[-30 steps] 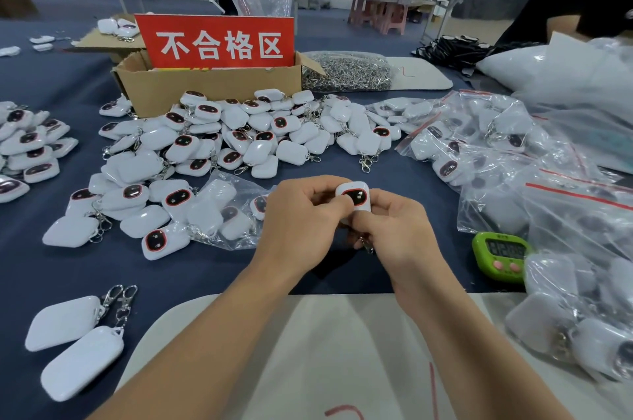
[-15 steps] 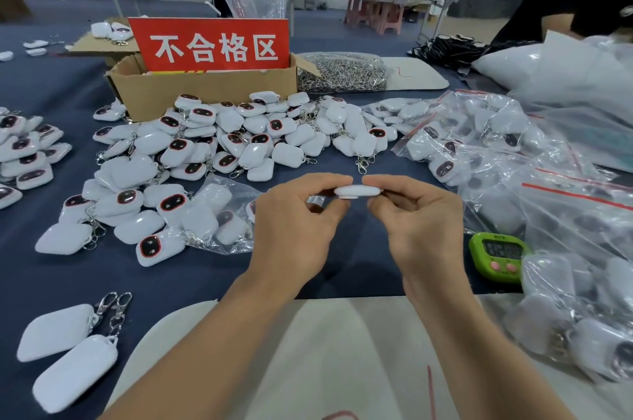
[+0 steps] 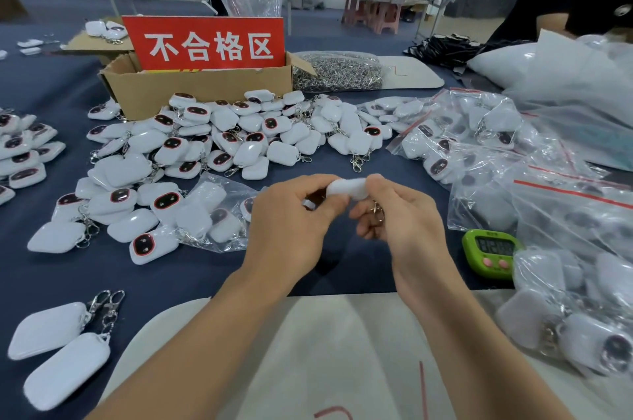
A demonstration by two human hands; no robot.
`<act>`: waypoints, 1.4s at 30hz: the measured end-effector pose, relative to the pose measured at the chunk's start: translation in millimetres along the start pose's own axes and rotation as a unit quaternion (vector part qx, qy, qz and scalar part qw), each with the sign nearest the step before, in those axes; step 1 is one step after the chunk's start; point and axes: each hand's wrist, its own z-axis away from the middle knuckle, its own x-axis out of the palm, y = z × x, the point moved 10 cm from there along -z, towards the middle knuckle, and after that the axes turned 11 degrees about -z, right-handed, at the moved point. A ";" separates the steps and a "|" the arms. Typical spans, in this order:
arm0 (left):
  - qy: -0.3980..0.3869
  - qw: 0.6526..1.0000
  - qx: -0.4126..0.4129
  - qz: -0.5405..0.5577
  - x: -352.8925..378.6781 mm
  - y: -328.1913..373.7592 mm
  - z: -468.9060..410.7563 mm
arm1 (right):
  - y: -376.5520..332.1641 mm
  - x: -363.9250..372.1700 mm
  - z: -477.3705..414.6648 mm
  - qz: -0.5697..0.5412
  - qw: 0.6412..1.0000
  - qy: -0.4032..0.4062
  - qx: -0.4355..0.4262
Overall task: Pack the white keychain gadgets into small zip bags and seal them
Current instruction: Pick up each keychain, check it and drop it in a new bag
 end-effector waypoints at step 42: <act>0.056 0.988 -0.143 -0.023 -73.9 -21.7 -33.7 | -12.5 40.1 19.3 0.112 0.979 -0.022 -0.167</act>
